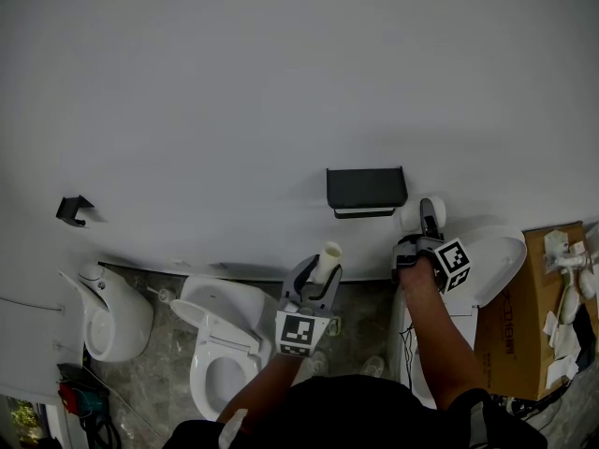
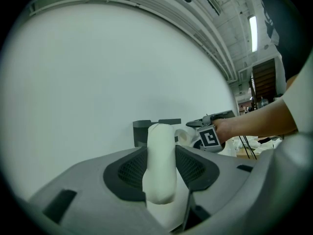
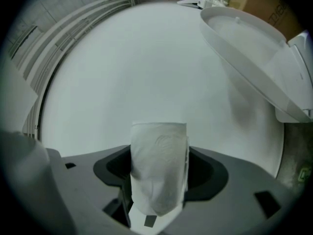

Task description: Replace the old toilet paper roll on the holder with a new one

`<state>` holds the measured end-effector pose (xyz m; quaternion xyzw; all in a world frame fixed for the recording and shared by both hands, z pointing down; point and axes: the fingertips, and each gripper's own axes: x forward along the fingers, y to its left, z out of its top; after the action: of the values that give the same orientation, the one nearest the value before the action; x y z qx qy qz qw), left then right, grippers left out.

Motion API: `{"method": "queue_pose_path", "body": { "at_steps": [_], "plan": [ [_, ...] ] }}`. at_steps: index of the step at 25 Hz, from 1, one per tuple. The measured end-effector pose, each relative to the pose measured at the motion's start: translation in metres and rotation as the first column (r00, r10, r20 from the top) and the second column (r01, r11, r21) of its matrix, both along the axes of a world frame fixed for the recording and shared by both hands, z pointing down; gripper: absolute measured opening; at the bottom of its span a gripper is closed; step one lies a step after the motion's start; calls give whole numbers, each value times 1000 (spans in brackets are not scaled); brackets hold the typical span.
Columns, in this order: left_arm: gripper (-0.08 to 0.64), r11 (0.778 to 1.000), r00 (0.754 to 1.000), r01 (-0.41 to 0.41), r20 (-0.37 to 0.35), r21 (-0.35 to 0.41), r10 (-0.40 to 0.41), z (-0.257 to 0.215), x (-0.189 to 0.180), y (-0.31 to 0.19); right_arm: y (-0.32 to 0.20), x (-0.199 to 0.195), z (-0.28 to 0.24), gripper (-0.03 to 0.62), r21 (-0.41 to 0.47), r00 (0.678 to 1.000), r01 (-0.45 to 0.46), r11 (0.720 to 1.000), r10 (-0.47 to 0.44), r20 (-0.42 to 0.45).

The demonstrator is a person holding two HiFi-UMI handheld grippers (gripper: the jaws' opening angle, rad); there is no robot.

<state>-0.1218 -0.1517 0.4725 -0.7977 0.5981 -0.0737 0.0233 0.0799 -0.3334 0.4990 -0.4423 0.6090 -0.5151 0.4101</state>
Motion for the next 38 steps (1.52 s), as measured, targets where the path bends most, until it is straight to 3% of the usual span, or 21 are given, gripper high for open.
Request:
{"method": "queue_pose_path", "body": {
  "at_steps": [5, 8, 18, 30, 38],
  "plan": [
    [179, 1000, 999, 9, -31, -7, -9, -1, -4, 2, -1, -12, 1, 307, -3, 999, 11, 1000, -11, 38],
    [179, 1000, 1000, 5, -7, -11, -5, 0, -9, 5, -1, -20, 3, 307, -13, 999, 16, 1000, -16, 46],
    [179, 999, 1000, 12, -12, 49, -12, -24, -17, 10, 1, -46, 9, 307, -29, 997, 48, 998, -46, 60],
    [179, 997, 997, 75, -16, 28, -75, -21, -67, 22, 9, -103, 10, 307, -19, 995, 84, 996, -83, 56],
    [179, 995, 995, 94, 37, 27, -95, -14, -72, 21, 15, -120, 11, 307, -20, 994, 92, 996, -91, 61]
  ]
}}
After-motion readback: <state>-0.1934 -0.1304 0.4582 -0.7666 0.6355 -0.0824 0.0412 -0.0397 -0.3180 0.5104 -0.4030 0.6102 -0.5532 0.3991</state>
